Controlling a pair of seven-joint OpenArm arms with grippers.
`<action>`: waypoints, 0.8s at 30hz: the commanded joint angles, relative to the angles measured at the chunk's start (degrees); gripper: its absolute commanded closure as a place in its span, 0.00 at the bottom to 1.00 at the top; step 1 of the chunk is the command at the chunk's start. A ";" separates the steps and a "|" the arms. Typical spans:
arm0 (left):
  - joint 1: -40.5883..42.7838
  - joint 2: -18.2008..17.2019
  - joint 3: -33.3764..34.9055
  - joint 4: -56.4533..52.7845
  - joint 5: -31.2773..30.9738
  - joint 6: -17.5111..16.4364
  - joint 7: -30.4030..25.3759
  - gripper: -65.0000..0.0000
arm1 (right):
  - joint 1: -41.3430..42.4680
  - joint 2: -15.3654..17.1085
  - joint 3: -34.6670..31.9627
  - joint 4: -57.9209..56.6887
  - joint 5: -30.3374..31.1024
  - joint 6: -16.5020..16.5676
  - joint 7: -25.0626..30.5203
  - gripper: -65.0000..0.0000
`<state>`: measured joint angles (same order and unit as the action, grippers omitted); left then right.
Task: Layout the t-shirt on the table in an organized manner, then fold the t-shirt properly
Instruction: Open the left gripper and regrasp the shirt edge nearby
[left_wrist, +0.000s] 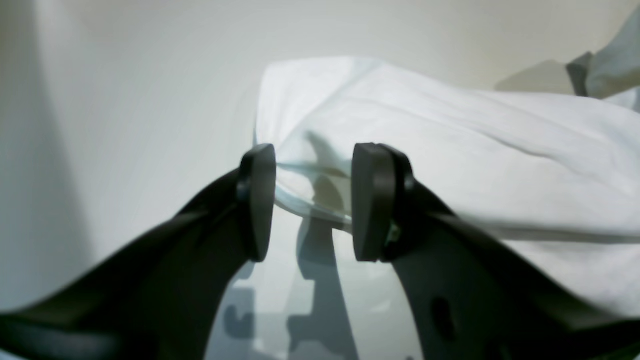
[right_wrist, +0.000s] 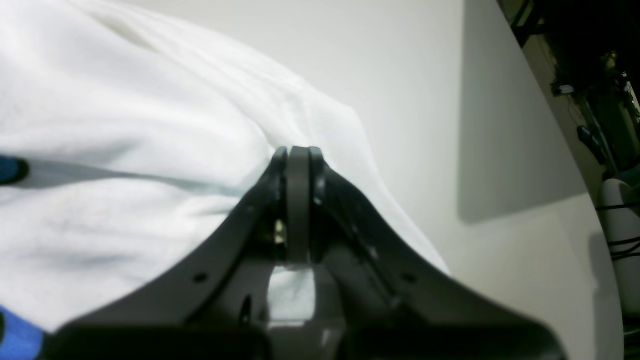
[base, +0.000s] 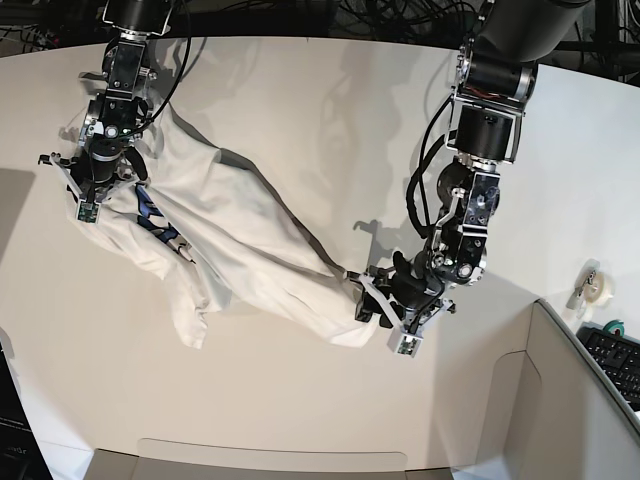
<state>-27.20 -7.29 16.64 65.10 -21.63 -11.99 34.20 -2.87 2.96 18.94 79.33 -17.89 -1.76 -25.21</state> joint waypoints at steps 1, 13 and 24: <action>-1.59 -0.14 -0.16 -0.18 -0.48 -0.19 -1.98 0.62 | -1.65 -0.46 0.27 -1.75 1.85 1.98 -10.08 1.00; 1.40 -3.39 -1.57 -0.97 -0.57 2.01 -3.82 0.67 | -1.65 -0.54 0.18 -1.75 1.85 1.98 -10.08 1.00; 2.89 1.18 -4.12 0.17 -0.66 2.36 1.80 0.67 | -1.65 -0.72 -0.08 -1.75 1.85 1.98 -10.08 1.00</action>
<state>-22.63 -5.89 12.95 63.94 -21.71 -9.41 37.19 -2.87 2.81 18.76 79.33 -18.11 -2.11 -25.26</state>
